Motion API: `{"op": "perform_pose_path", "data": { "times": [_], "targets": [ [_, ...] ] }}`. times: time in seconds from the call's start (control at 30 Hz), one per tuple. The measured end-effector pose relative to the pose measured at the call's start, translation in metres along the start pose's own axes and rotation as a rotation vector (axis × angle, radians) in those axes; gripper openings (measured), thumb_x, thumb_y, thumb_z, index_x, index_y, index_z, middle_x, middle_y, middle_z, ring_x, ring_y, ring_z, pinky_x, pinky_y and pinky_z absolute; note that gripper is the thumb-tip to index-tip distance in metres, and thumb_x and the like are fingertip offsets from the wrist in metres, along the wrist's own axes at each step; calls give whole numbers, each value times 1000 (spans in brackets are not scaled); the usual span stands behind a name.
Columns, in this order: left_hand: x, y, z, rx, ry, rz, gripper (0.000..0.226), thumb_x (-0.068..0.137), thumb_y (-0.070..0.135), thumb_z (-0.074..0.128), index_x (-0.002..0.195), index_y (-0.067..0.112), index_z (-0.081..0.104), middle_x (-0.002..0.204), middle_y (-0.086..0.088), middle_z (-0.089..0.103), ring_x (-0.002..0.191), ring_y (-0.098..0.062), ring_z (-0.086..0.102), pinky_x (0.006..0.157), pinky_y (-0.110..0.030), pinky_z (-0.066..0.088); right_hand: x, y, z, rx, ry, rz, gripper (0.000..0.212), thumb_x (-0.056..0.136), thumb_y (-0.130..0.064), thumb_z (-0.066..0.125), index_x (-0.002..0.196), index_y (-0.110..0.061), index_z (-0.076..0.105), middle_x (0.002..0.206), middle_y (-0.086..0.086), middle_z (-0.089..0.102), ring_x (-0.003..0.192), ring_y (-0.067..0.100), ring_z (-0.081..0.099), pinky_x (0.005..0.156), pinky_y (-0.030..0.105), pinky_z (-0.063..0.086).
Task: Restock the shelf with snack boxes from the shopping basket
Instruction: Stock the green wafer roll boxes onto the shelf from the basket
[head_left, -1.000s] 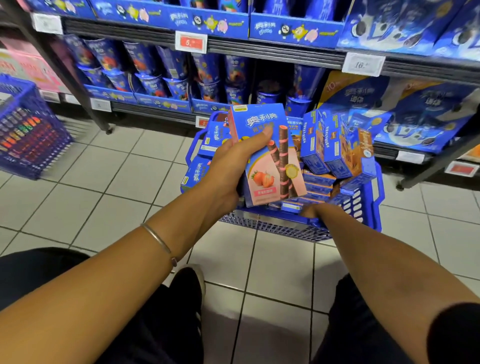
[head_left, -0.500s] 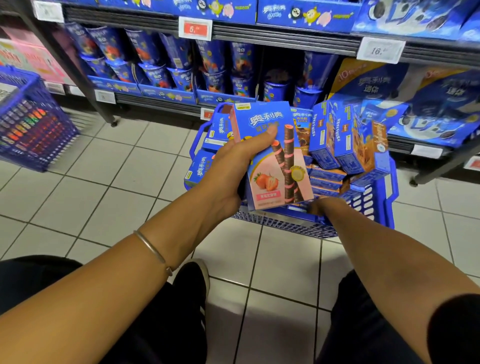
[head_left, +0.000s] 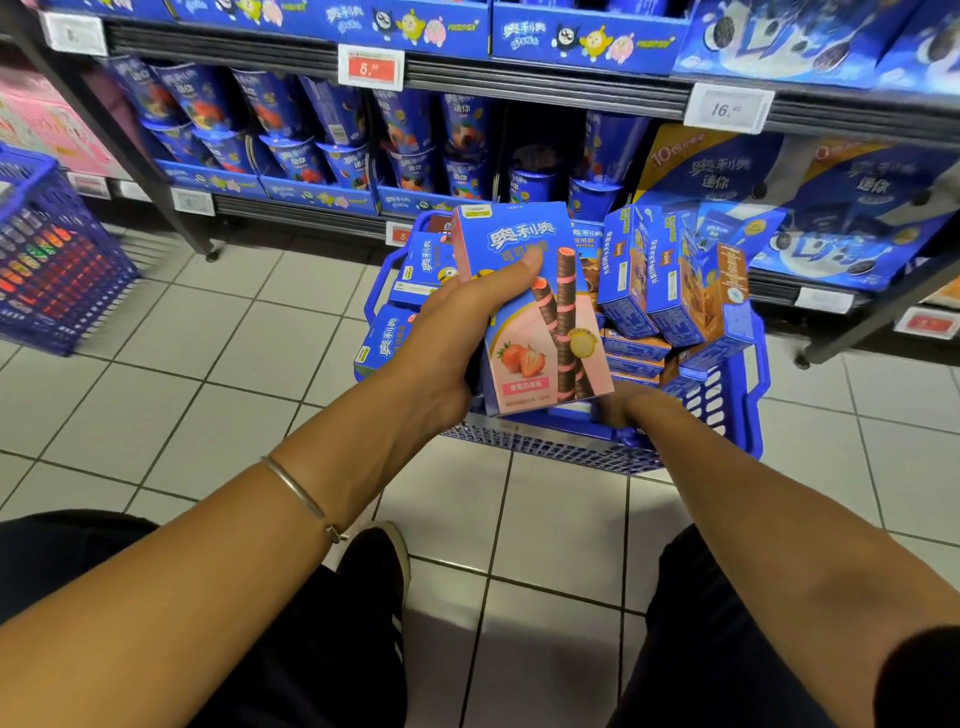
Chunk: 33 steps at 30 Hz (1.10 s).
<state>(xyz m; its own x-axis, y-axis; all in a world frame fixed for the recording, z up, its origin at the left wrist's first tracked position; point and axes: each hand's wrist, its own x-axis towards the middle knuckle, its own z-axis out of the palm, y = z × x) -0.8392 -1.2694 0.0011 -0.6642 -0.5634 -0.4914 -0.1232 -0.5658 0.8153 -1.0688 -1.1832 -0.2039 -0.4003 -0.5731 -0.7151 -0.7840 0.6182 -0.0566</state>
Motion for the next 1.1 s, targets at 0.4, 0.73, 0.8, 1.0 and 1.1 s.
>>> {"op": "perform_pose_path", "data": {
  "times": [0.4, 0.73, 0.8, 1.0, 1.1],
  "targets": [
    [16, 17, 9, 52, -1, 134, 48, 95, 35, 75, 134, 7, 69, 119, -14, 78, 109, -38, 75, 94, -51, 62, -123, -22, -49, 1472, 755, -343, 23, 100, -38, 58, 111, -19, 65, 87, -11, 75, 72, 4, 69, 60, 26, 52],
    [19, 23, -2, 142, 49, 190, 28, 98, 38, 73, 114, 16, 78, 104, -8, 82, 84, -24, 81, 67, -34, 63, -184, -45, -83, 2053, 688, -460, 17, 103, -25, 53, 96, -16, 66, 110, 14, 69, 110, 41, 65, 100, 65, 49],
    [17, 21, 3, 131, 58, 157, 30, 98, 49, 69, 96, 22, 83, 97, -5, 83, 77, -21, 81, 57, -30, 61, -187, -61, -81, 1966, 646, -472, 15, 103, -24, 55, 95, -12, 61, 100, 10, 70, 100, 40, 66, 92, 57, 56],
    [20, 17, 16, 162, 162, 163, 57, 91, 82, 48, 79, 39, 84, 91, -1, 83, 80, -22, 82, 56, -33, 63, -185, -91, -64, 1830, 527, -579, 11, 99, -24, 62, 99, -13, 61, 68, -9, 62, 58, 5, 62, 53, 26, 55],
    [26, 14, 17, 220, 188, 176, 73, 93, 84, 39, 86, 25, 81, 88, -3, 83, 77, -21, 81, 54, -28, 62, -181, -94, -63, 1805, 510, -586, 18, 94, -35, 64, 102, -18, 61, 82, -3, 67, 79, 14, 70, 76, 42, 62]
  ]
}}
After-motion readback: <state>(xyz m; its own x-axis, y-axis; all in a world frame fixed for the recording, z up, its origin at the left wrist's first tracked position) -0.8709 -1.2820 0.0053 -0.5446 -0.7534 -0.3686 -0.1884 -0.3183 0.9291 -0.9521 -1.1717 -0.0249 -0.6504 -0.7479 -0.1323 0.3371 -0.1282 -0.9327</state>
